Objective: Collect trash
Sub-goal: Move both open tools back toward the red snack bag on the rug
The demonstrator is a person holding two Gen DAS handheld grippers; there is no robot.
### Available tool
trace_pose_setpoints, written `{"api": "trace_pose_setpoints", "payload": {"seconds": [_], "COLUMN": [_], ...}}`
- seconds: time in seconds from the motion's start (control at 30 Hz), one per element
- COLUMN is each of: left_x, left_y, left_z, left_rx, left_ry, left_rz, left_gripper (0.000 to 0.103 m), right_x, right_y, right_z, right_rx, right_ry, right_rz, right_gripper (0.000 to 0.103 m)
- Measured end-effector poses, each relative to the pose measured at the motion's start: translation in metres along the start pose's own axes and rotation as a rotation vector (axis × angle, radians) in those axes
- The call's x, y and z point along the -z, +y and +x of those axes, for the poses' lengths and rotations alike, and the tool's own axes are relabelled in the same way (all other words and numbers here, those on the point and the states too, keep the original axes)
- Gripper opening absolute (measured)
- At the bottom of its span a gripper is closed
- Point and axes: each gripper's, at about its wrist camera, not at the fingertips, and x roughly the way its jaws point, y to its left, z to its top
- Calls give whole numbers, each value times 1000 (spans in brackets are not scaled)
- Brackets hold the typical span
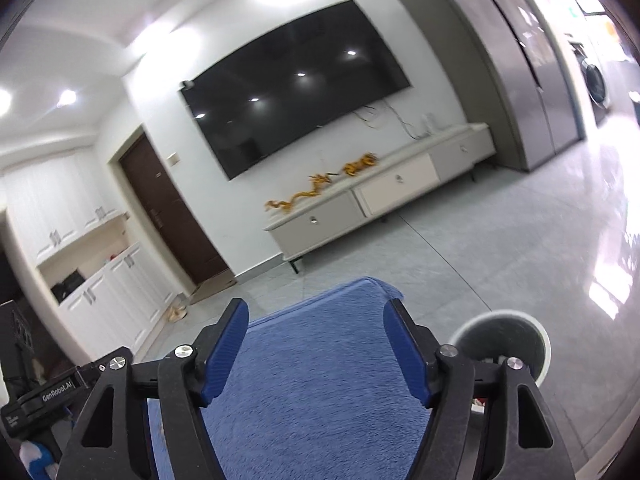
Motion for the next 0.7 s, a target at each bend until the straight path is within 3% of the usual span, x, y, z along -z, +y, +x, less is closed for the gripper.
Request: {"api": "trace_pose_setpoints", "payload": {"seconds": [0.13,0.33,0.7], "left_x": [15,35,53], "left_y": [42,83,114], "left_z": [-27,-45,-27], "left_rx": [-98,-192,-253], "left_ry": [-34,-14,44], "left_rz": [-51,-93,-145], "left_gripper": [58,58,58], "right_x": [8,17,28], "right_y": [20,38,45], "right_z": [-1,6,25], "right_rx": [-47,-94,-116], "right_ry": [6,26,85], "right_rz": [-52,-96,-128], "right_gripper": [71,71,71]}}
